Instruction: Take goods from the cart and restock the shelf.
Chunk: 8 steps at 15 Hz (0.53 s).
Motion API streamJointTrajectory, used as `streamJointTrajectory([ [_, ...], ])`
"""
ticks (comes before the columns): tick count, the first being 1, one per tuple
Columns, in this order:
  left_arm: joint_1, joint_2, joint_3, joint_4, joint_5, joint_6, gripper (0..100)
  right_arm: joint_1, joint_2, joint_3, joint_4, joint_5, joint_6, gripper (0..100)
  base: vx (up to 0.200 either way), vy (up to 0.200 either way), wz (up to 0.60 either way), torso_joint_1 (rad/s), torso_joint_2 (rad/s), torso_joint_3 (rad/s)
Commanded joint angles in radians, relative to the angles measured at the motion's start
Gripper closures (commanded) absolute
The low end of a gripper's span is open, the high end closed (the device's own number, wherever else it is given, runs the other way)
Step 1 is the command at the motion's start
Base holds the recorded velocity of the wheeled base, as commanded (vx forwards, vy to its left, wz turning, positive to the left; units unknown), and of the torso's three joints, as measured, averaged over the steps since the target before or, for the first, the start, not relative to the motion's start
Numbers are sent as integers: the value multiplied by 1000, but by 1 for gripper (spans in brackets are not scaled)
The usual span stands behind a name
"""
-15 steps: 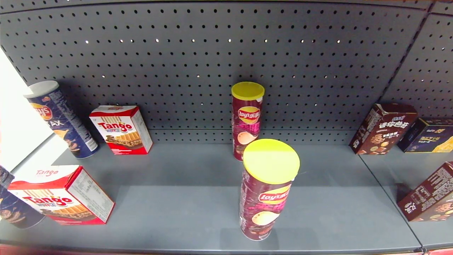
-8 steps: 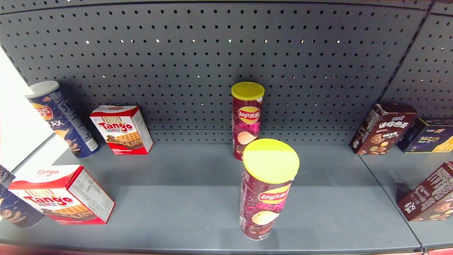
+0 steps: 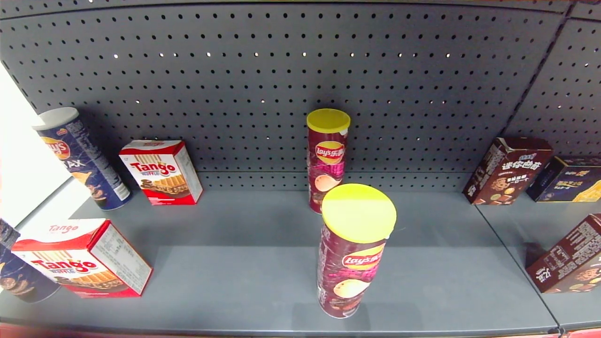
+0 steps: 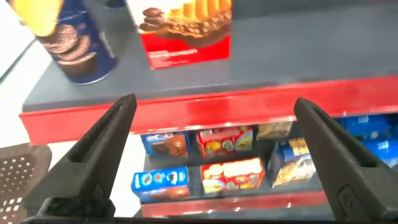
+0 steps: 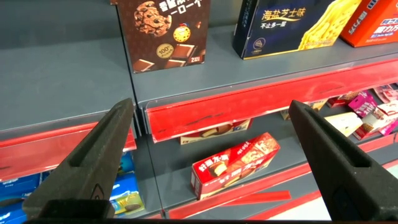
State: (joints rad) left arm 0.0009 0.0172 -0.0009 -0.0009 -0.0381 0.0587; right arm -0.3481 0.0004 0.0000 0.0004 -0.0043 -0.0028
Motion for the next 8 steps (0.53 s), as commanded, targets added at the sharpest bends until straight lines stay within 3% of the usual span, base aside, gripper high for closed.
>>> streamJointTrajectory([
  [1,2,-13,1,-1,1,-4,0,0,0,0,0,0,0,0,0,0,0,0,0,0],
  [4,4,-13,1,1,24,-8,0,0,0,0,1,0,0,0,0,0,0,0,0,0],
  [5,4,-14,1,-1,124,-30,0,0,0,0,1,0,0,0,0,0,0,0,0,0],
  [6,4,-14,1,-2,153,-54,0,0,0,0,0,0,0,0,0,0,0,0,0,0],
  [8,4,-14,1,-2,141,-54,0,1,0,0,0,0,0,0,0,0,0,0,0,0],
])
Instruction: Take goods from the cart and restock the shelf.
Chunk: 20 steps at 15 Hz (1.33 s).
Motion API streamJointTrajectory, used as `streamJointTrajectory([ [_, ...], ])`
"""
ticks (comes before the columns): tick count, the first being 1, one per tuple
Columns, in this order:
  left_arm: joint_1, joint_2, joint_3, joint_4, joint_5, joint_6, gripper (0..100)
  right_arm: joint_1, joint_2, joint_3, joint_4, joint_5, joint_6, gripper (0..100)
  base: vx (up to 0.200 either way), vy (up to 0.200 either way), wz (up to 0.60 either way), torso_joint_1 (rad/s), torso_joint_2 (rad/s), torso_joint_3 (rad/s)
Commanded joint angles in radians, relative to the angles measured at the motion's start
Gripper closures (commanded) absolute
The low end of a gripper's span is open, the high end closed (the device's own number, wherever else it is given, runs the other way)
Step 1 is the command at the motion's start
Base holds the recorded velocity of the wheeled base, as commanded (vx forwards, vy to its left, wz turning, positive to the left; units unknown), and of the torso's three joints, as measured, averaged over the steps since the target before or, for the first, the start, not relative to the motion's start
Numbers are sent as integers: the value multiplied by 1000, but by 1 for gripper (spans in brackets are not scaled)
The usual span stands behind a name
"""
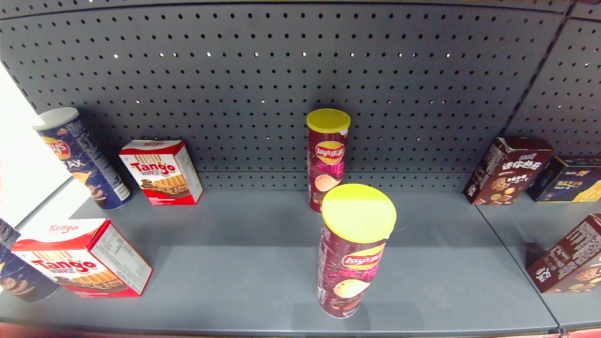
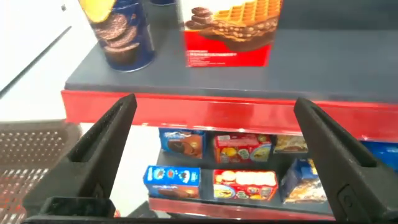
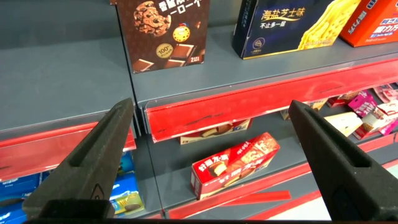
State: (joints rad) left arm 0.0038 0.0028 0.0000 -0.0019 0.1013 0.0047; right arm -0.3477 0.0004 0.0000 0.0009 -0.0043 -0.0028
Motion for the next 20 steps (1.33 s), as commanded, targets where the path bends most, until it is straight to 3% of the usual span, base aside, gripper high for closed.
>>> streamJointTrajectory([
  [1,-1,0,0,-1,-2,0,0,-1,0,0,-1,0,0,0,0,0,0,0,0,0],
  [4,-1,0,-2,-1,-32,-8,0,-1,0,0,1,3,-3,0,0,0,0,0,0,0],
  [8,-1,0,-2,-1,-25,-11,0,33,27,-2,1,-10,-8,0,0,0,0,0,0,0],
  [10,-1,0,-2,0,-37,-9,0,4,270,-235,-15,-22,-31,0,0,0,0,0,0,0],
  [13,-1,0,0,-1,-34,-9,0,141,455,-402,-25,204,-36,0,0,0,0,0,0,0],
  [14,-1,0,-2,-1,-35,-11,0,190,572,-535,-24,251,-39,0,0,0,0,0,0,0],
  [15,-1,0,-2,-1,-37,-11,0,219,619,-581,-25,277,-43,0,0,0,0,0,0,0],
  [16,-1,0,-2,-1,-37,-12,0,306,708,-632,-27,316,-114,0,0,0,0,0,0,0],
  [17,-1,0,-2,-1,-37,-12,0,311,713,-634,-27,316,-120,0,0,0,0,0,0,0],
  [18,-1,0,-2,-1,-38,-17,0,411,819,-644,-47,316,-209,0,0,0,0,0,0,0],
  [20,-1,0,0,-1,-37,-18,0,527,941,-661,-140,316,-210,0,0,0,0,0,0,0],
])
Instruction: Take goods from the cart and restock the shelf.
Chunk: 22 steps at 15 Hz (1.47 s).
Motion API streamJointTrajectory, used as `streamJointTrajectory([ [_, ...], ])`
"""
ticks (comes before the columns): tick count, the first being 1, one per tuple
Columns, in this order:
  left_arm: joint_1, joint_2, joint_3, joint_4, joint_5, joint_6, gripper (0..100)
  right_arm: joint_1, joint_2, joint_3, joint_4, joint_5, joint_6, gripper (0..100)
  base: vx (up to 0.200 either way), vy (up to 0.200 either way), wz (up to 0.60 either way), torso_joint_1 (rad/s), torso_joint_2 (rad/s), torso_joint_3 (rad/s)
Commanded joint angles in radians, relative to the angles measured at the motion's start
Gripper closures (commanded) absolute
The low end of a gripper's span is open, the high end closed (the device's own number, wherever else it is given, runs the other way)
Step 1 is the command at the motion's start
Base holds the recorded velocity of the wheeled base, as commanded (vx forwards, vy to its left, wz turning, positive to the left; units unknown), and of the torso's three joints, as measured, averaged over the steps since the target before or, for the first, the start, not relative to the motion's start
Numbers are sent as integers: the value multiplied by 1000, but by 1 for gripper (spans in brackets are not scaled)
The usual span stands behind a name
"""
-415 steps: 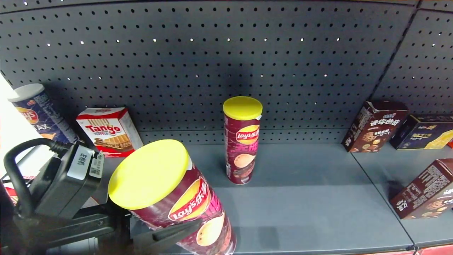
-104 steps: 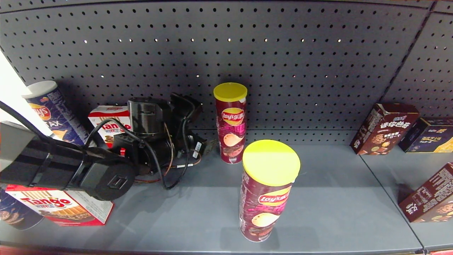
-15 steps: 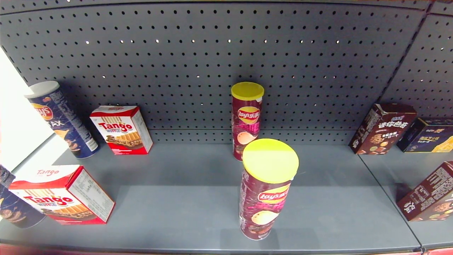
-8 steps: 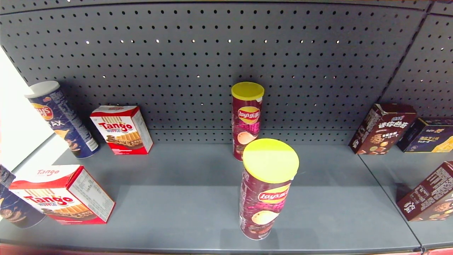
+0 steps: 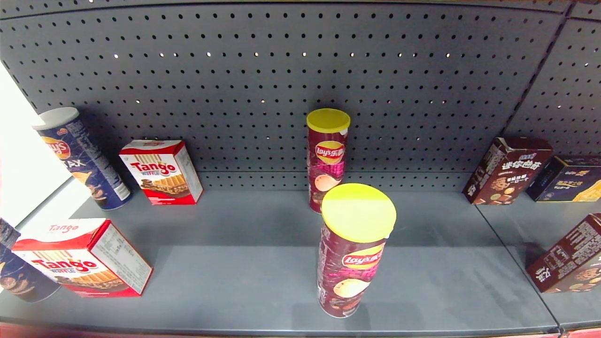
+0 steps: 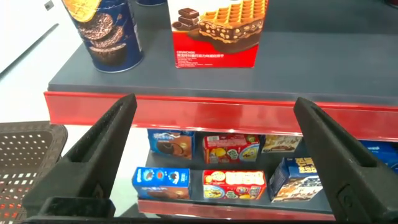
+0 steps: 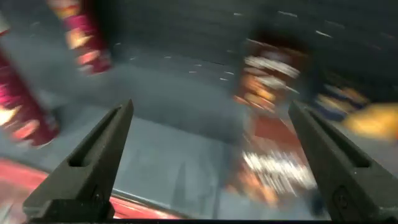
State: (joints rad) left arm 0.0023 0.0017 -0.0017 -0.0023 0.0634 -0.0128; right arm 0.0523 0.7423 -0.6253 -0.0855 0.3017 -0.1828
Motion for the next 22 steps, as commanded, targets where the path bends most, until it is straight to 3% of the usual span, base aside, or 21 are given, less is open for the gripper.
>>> streamJointTrajectory([
  [1,1,1,2,-1,1,-1,0,196,272,-59,-99,8,-30,0,0,0,0,0,0,0],
  [5,1,1,0,-1,1,-1,0,343,468,-142,-137,7,-38,0,0,0,0,0,0,0],
  [11,1,1,0,-1,1,-1,0,452,589,-102,-137,-10,-66,0,0,0,0,0,0,0],
  [22,1,1,0,-1,1,-1,0,486,710,-88,-155,-38,-66,0,0,0,0,0,0,0],
])
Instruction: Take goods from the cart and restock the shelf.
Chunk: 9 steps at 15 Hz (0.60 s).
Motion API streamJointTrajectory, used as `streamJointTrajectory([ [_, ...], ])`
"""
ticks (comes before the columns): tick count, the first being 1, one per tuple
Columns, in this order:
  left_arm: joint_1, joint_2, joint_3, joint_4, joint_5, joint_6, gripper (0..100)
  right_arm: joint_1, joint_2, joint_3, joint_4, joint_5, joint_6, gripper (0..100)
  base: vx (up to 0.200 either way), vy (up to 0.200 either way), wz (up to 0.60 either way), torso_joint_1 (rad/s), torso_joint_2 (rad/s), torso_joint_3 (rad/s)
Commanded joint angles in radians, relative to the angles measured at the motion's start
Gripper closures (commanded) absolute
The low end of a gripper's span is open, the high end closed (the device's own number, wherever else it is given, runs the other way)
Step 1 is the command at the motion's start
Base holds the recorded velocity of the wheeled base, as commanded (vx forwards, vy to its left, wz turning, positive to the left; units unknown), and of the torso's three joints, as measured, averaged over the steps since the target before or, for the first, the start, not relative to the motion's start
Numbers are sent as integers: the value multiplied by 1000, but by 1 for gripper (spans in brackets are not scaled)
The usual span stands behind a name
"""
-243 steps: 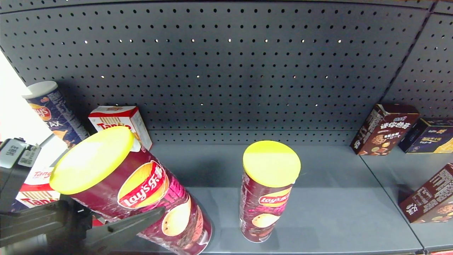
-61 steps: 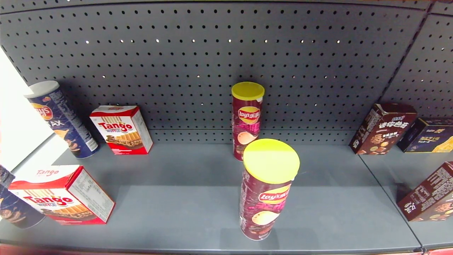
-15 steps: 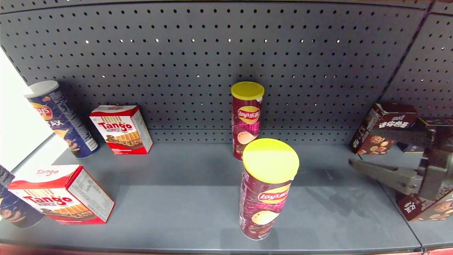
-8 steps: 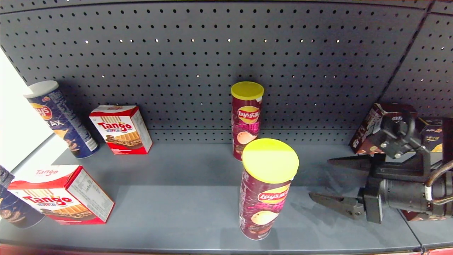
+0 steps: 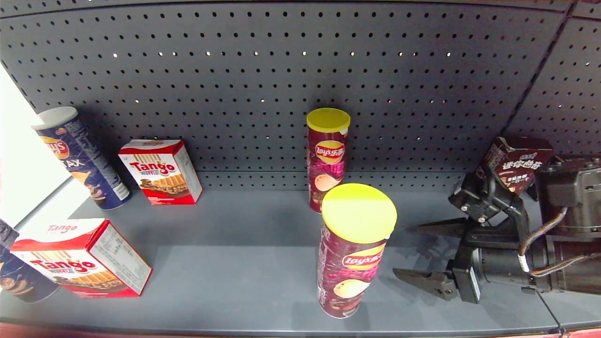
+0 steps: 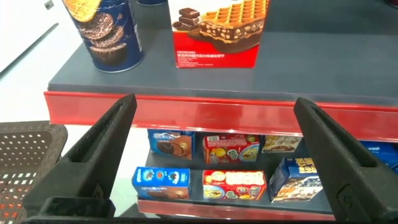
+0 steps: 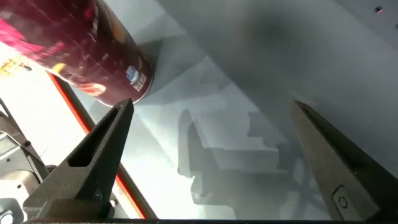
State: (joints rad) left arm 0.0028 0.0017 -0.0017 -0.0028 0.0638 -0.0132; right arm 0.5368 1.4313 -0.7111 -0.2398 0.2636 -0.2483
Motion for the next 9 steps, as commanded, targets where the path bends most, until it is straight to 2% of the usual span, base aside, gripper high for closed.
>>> streamJointTrajectory([
  [1,0,1,0,0,-1,-1,0,2,29,-4,-10,-1,0,0,0,0,0,0,0,0],
  [9,0,1,0,0,1,-1,0,63,89,-41,-13,-23,-2,0,0,0,0,0,0,0],
])
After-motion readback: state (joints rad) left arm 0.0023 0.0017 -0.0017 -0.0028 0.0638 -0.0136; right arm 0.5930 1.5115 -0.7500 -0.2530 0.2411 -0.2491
